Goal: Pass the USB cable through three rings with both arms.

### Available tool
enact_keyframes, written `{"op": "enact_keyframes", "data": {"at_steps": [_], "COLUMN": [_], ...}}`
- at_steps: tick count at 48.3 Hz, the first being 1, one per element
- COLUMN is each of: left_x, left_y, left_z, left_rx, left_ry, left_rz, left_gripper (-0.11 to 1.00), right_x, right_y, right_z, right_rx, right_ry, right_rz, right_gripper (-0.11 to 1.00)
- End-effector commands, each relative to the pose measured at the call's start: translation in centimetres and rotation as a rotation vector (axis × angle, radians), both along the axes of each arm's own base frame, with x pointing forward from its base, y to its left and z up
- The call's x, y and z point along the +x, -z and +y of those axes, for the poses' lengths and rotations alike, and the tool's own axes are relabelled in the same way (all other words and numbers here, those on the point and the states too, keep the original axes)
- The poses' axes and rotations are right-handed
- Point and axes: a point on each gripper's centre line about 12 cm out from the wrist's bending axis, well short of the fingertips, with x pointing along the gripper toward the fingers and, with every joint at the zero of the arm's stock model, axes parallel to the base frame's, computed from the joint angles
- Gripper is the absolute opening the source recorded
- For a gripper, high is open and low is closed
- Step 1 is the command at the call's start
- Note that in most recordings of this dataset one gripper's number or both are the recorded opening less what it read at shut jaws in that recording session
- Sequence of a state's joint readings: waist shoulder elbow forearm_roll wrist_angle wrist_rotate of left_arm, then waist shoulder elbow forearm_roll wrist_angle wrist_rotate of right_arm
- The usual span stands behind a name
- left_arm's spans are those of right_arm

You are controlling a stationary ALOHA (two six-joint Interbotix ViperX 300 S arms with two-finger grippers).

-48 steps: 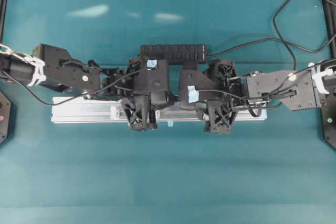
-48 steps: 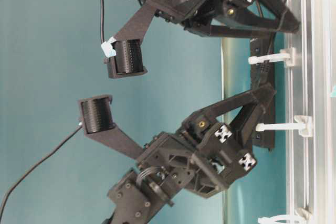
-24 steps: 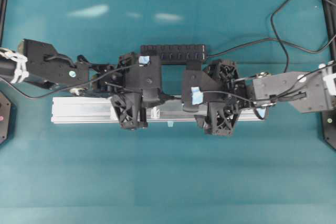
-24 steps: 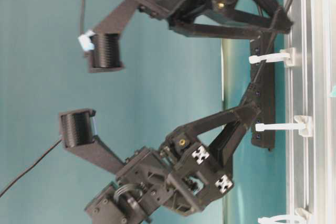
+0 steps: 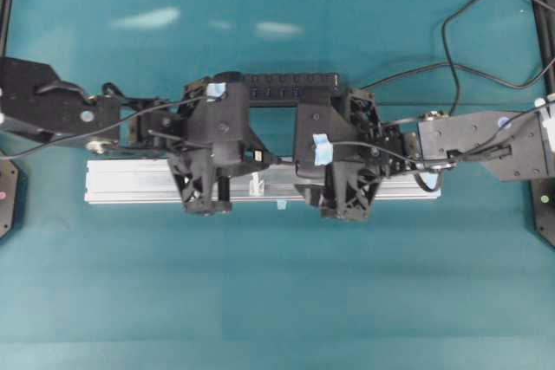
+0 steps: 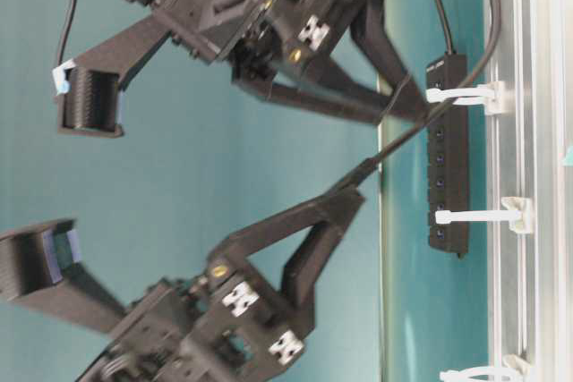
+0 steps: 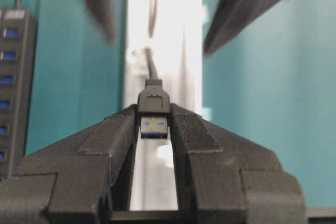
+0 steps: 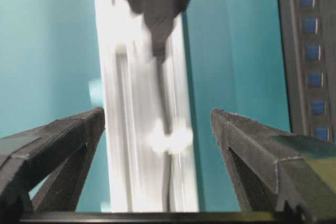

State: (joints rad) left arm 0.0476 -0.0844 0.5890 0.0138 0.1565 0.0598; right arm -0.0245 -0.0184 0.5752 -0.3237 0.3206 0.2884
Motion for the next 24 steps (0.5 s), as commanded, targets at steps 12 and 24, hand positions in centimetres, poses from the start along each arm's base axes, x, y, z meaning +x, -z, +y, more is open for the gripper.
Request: {"op": "enact_keyframes", "data": {"at_steps": [12,24], "left_x": [0.0,0.0], "left_y": [-1.3,-1.3], "left_z": [-0.8,-0.8], "left_rx": [0.003,0.003], "left_ry": [0.022,0.021], "left_rz": [-0.037,-0.037], "left_gripper": [0.23,0.23], "right_x": [1.1,1.7], "right_y": [-0.8,-0.8], "right_z": [-0.7,-0.5], "right_rx": [0.016,0.028], "right_ry": [0.007,-0.013], "right_rz": [-0.091,-0.15], "right_gripper": [0.75,0.54]}}
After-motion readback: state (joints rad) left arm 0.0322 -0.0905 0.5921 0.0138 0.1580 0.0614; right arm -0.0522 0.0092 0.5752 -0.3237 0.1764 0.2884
